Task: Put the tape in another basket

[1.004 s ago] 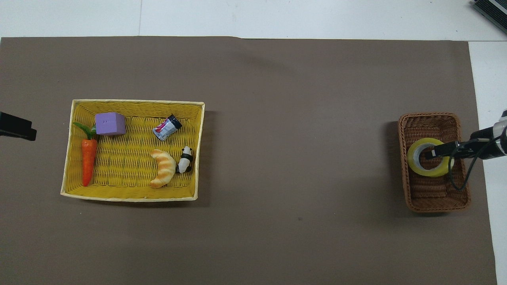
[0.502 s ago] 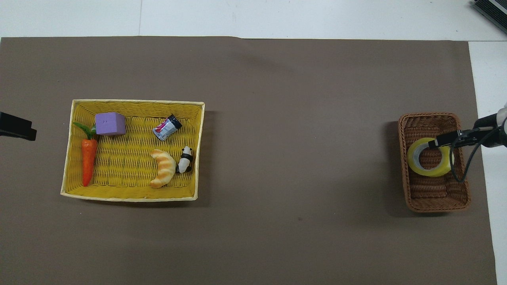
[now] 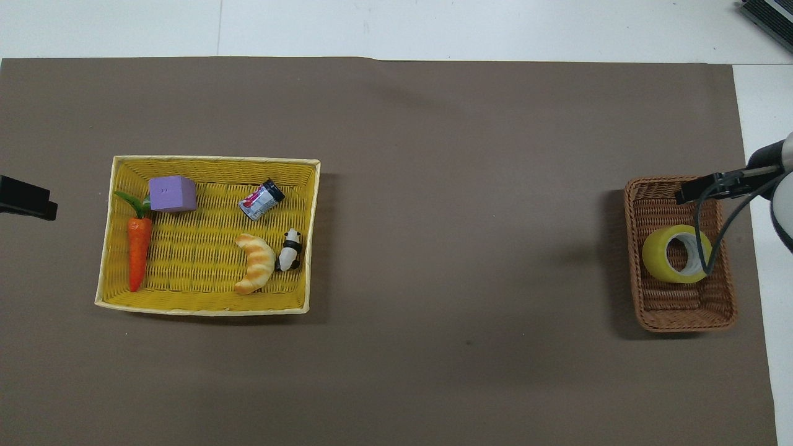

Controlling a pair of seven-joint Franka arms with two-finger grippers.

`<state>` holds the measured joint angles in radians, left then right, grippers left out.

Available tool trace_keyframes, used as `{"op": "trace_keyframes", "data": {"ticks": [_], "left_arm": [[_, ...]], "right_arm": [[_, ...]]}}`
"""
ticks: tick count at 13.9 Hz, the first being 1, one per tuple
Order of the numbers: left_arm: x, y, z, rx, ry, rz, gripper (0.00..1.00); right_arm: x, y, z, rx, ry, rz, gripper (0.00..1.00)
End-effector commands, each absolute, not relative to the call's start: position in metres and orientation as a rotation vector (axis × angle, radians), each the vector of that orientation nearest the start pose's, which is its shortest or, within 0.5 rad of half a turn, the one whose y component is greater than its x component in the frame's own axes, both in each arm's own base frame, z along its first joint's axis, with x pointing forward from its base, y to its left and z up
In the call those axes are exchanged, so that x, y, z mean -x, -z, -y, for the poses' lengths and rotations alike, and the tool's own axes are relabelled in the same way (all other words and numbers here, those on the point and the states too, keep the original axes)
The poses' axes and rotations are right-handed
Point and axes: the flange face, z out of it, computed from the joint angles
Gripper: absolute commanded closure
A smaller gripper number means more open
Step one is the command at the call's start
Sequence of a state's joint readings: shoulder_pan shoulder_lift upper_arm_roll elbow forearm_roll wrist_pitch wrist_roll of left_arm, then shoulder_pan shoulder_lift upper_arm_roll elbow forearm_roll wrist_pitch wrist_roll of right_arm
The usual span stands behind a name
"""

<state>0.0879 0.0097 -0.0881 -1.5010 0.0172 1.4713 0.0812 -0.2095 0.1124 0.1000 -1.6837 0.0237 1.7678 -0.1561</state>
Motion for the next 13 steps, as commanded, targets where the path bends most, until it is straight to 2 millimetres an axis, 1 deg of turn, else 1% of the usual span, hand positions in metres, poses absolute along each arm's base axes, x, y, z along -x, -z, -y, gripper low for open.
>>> {"op": "trace_keyframes", "data": {"ticks": [1,3,4,6,7,8,9,10,11,12,13], "left_arm": [[-0.544,-0.645,-0.005,3.116,-0.081,-0.138,0.00],[-0.544,-0.645,-0.005,3.116,-0.081,-0.138,0.00],[-0.544,-0.645,-0.005,3.116,-0.081,-0.138,0.00],[-0.544,-0.644,-0.005,3.116,-0.083,-0.138,0.00],[-0.544,-0.645,-0.005,3.116,-0.081,-0.138,0.00],[-0.544,-0.644,-0.005,3.116,-0.083,-0.138,0.00],[-0.544,-0.644,-0.005,3.116,-0.083,-0.138,0.00],[-0.544,-0.645,-0.005,3.116,-0.081,-0.138,0.00],[-0.544,-0.645,-0.005,3.116,-0.081,-0.138,0.00],[-0.544,-0.644,-0.005,3.116,-0.083,-0.138,0.00],[-0.544,-0.645,-0.005,3.116,-0.081,-0.138,0.00]], "right_arm": [[-0.577,-0.550,0.034,3.135,-0.055,-0.109,0.00],[-0.564,-0.566,0.009,3.137,-0.069,-0.209,0.00],[-0.557,-0.572,-0.002,3.139,-0.086,-0.233,0.00],[-0.538,-0.591,-0.028,3.143,-0.090,-0.288,0.00],[-0.530,-0.594,-0.044,3.148,-0.088,-0.298,0.00],[-0.522,-0.592,-0.059,3.155,-0.093,-0.304,0.00],[-0.513,-0.590,-0.069,3.159,-0.090,-0.326,0.00],[-0.507,-0.590,-0.087,3.162,-0.088,-0.332,0.00],[-0.501,-0.592,-0.105,3.162,-0.078,-0.381,0.00],[-0.497,-0.599,-0.122,3.167,-0.047,-0.398,0.00],[-0.498,-0.614,-0.128,3.169,0.006,-0.383,0.00]]}}
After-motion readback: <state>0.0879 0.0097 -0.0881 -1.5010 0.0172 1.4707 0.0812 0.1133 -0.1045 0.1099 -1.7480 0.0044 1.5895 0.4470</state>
